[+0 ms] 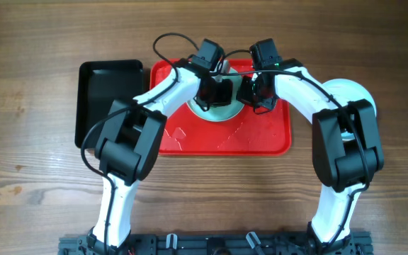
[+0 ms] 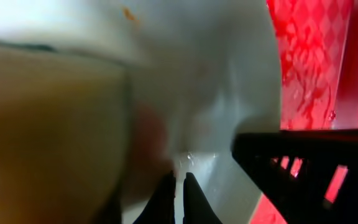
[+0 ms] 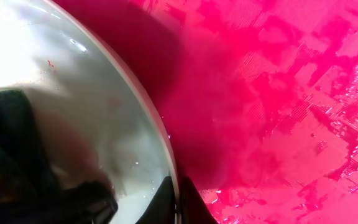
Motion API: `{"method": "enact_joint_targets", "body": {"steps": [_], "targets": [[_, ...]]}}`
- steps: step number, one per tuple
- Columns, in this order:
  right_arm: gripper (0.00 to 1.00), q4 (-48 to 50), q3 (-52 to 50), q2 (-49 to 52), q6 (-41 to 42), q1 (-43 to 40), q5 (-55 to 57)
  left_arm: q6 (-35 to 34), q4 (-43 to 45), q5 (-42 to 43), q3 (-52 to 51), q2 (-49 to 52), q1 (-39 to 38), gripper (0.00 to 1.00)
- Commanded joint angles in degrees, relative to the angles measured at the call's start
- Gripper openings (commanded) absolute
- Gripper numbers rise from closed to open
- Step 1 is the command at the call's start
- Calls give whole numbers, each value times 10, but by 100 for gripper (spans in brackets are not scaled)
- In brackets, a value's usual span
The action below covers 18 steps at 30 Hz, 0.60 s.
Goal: Clean dirty plates on tray and stack at the side
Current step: 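Scrub the last plate with the sponge while right gripper holds rim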
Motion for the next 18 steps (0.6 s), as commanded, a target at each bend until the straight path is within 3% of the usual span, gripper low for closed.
{"method": "enact_joint_targets", "body": {"steps": [1,11,18], "targets": [[4,-1,-13,13,-11,8,-8,-44,27,-46,-11,19,30,4],[4,-2,-13,13,-12,8,-12,-61,46,-47,-10,17,73,4],[4,-1,-13,13,-13,8,-12,-25,10,-47,7,-41,65,4]]}}
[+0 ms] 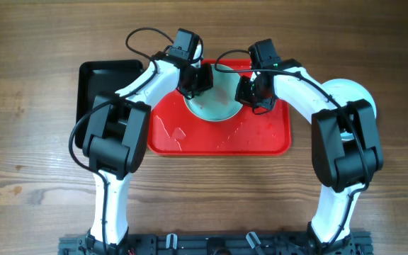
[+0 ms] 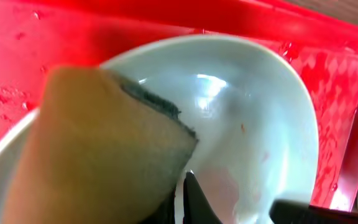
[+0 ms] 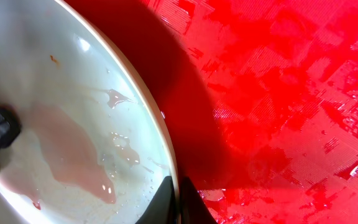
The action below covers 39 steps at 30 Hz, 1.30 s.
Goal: Clean dirty plates on tray and stack at the side
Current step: 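Scrub the last plate with the sponge while right gripper holds rim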
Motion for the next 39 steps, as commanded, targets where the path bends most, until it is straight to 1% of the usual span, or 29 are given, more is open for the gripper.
{"method": "enact_joint_targets", "body": {"steps": [1,2,3,5,6,9,12,14,16,22,30,31,34,36,39], "targets": [[4,-2,-13,13,-8,5,-7,24,-30,-24,9,-53,-4,4],[5,-2,-13,13,-8,5,-7,24,-36,-25,9,-66,-4,4],[4,-2,-13,13,-8,5,-7,24,-42,-25,9,-78,-2,6],[4,-2,-13,13,-8,5,-7,24,-56,-31,9,-100,4,19],[4,-2,-13,13,-9,5,-7,24,-62,-39,9,-106,6,28],[4,-2,-13,13,-15,5,-7,24,-88,-90,9,-123,14,42],[4,-2,-13,13,-14,5,-8,33,-104,-148,9,-123,16,48],[4,-2,-13,13,-14,5,-9,64,-106,-181,9,-116,16,51],[4,-2,-13,13,-14,5,-9,85,-103,-193,9,-109,14,53],[4,0,-13,13,-14,5,-9,126,-98,-193,9,-82,2,53],[4,0,-13,13,-16,5,-9,129,-87,-206,9,-53,-3,47],[4,1,-13,13,-17,5,-9,129,-85,-206,9,-52,-2,45],[4,1,-13,13,-17,5,-9,129,-78,-205,9,-52,-3,32],[4,3,-13,13,-17,5,-9,129,-77,-205,9,-52,-6,25],[4,3,-13,13,-17,5,-9,129,-77,-205,9,-50,-15,20]]}}
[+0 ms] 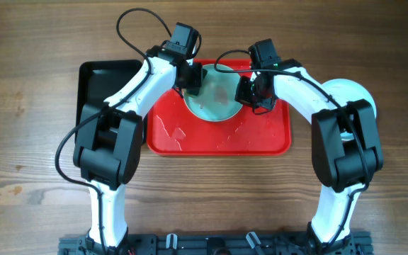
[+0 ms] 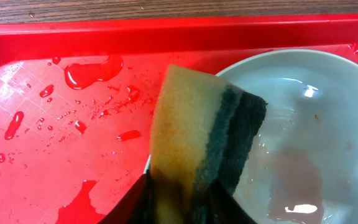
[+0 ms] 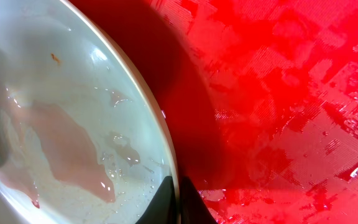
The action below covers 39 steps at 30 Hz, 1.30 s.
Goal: Clean dirty plates on tray and stack at the side
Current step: 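Scrub the last plate with the sponge while right gripper holds rim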
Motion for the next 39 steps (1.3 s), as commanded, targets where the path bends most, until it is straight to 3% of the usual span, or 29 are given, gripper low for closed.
{"method": "enact_joint_targets", "body": {"steps": [1,4,7,15,24,27,32,36,39], "targets": [[4,3,-13,13,-10,5,-8,5,3,-7,5,12,-14,20],[4,2,-13,13,-10,5,-8,5,3,-8,5,26,-30,16],[4,2,-13,13,-12,5,-8,4,2,-7,5,40,-38,4],[5,3,-13,13,-11,5,-8,-31,4,9,5,73,-40,4],[4,4,-13,13,-12,5,-8,-27,22,204,5,73,-47,4],[4,7,-13,13,-12,5,-8,-28,31,220,5,73,-47,4],[4,5,-13,13,-12,5,-8,-59,37,138,5,73,-41,4],[4,5,-13,13,-12,5,-8,-113,57,-13,5,73,-33,4],[4,4,-13,13,-12,5,-8,-120,85,-73,5,73,-31,4]]}}
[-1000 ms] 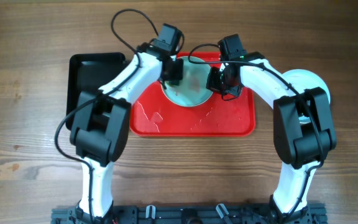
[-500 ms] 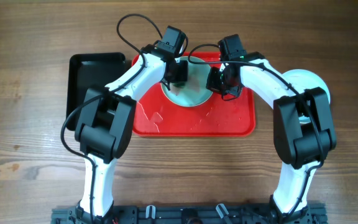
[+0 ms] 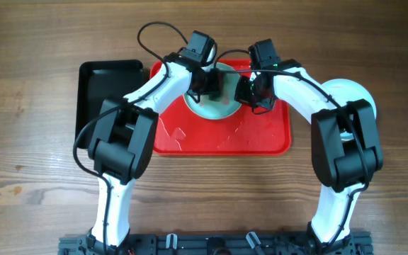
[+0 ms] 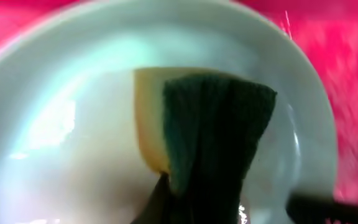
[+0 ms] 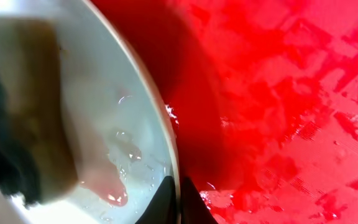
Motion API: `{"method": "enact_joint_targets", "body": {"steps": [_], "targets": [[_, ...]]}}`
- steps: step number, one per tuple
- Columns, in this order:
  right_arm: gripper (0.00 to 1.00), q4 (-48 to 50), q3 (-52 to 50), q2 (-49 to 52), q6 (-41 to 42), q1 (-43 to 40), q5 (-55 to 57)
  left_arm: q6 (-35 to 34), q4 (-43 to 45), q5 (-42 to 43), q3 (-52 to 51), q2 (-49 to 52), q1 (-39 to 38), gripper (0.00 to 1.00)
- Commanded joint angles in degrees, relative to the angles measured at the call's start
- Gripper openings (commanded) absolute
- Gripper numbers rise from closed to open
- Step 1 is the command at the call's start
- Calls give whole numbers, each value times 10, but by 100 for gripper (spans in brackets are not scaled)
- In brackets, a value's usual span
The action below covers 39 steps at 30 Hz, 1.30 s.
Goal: Clean dirty plates on tray and stack at the side
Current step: 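Scrub the last plate with the sponge while right gripper holds rim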
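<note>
A pale plate (image 3: 217, 106) lies on the wet red tray (image 3: 261, 138), with a pinkish smear and water drops inside it (image 5: 114, 186). My left gripper (image 3: 208, 83) is shut on a yellow-and-green sponge (image 4: 207, 127), whose face is pressed onto the inside of the plate (image 4: 61, 124). My right gripper (image 5: 178, 190) is shut on the plate's right rim, one finger inside and one outside. The right wrist view shows the sponge (image 5: 27, 118) at the left of the plate (image 5: 126, 118).
A black tray (image 3: 108, 95) lies left of the red one. A white plate stack (image 3: 351, 92) sits on the table at the right, partly under my right arm. Puddles and drops cover the red tray's floor (image 5: 291, 93).
My left gripper with the sponge was over the plate's left rim and the tray; now the sponge is down on the plate's inside. The right gripper has kept its hold on the rim.
The sponge was pressed on the middle of the plate, then at the plate's left side, then off over its left rim. Now it is back inside the plate. My right gripper held the right rim throughout, and the pink smear still shows.
</note>
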Motion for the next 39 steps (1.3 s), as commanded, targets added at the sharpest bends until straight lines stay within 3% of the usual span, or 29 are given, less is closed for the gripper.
{"method": "enact_joint_targets", "body": {"steps": [1,8,18,24,31,36,39], "targets": [[4,-8,-11,13,-10,4,-5,-38,26,-162,-3,22,7,4],[4,-6,-11,13,-10,4,-5,-127,-33,-236,-3,22,7,4],[4,-5,-11,13,-10,4,-5,-127,-164,-198,-3,9,6,4],[4,-1,-11,13,-16,4,-17,-31,-218,-71,-3,-20,7,4],[4,18,-11,14,-37,-18,-71,1,-237,-72,-4,-21,9,4],[4,35,-11,33,-75,-57,-178,5,-227,-70,-4,-21,16,4],[4,36,-11,63,-92,-71,-216,45,-229,-30,-4,-21,19,4]]}}
